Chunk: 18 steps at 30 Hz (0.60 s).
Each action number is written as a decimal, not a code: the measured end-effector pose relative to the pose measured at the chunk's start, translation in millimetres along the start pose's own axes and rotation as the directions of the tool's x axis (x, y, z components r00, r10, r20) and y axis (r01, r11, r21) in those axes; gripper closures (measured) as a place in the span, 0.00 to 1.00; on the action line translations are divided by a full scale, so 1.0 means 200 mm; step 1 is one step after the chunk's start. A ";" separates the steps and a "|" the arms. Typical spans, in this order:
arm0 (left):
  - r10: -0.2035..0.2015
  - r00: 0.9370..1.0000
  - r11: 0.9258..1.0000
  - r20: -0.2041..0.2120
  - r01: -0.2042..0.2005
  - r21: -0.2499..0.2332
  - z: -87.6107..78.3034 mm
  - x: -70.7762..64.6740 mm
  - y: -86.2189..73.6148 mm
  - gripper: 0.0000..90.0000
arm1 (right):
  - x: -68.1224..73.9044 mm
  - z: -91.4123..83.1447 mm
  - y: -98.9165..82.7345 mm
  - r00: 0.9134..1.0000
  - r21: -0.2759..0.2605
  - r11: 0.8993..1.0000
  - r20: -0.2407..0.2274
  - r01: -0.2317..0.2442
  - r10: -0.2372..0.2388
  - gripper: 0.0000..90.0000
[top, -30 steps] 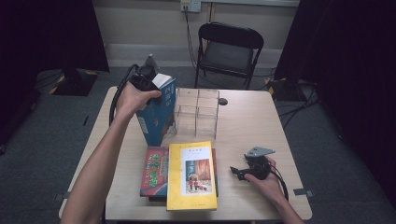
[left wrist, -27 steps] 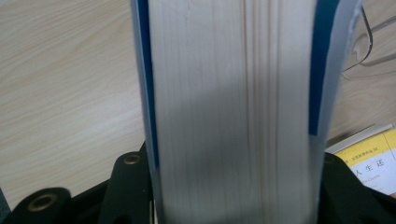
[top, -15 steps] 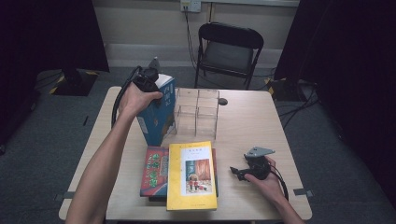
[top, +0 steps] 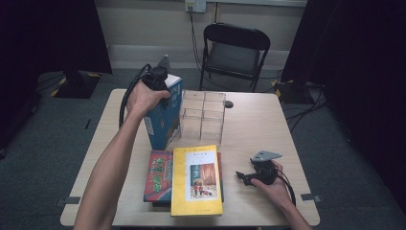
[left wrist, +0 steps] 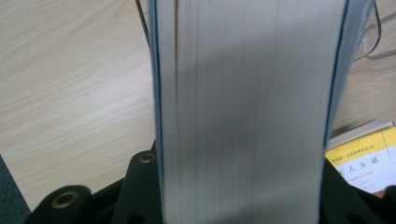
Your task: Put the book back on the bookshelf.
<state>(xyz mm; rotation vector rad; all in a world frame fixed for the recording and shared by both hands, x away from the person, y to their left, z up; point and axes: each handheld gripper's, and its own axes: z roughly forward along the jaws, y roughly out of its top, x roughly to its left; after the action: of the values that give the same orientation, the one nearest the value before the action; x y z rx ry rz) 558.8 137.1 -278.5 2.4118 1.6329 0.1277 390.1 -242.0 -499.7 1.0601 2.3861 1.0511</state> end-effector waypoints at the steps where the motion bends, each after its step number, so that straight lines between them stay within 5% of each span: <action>1: -0.008 1.000 1.000 -0.004 0.008 -0.001 0.00 0.01 0.01 0.69 | 0.00 0.00 0.00 1.000 0.000 1.000 0.000 0.000 0.000 0.17; 12: -0.057 0.998 0.996 -0.014 0.056 -0.071 0.05 0.02 0.11 0.69 | 0.00 0.00 0.00 1.000 0.000 1.000 0.000 -0.001 0.001 0.17; 18: -0.059 0.998 0.996 -0.011 0.058 -0.069 0.07 0.02 0.14 0.68 | 0.00 0.00 0.00 1.000 0.001 1.000 -0.004 0.007 -0.007 0.17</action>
<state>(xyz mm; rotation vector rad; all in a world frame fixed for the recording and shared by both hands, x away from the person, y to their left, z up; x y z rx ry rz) 588.0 129.4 -285.8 2.3152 1.6752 0.1873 389.6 -242.0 -499.6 1.0505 2.3920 1.0511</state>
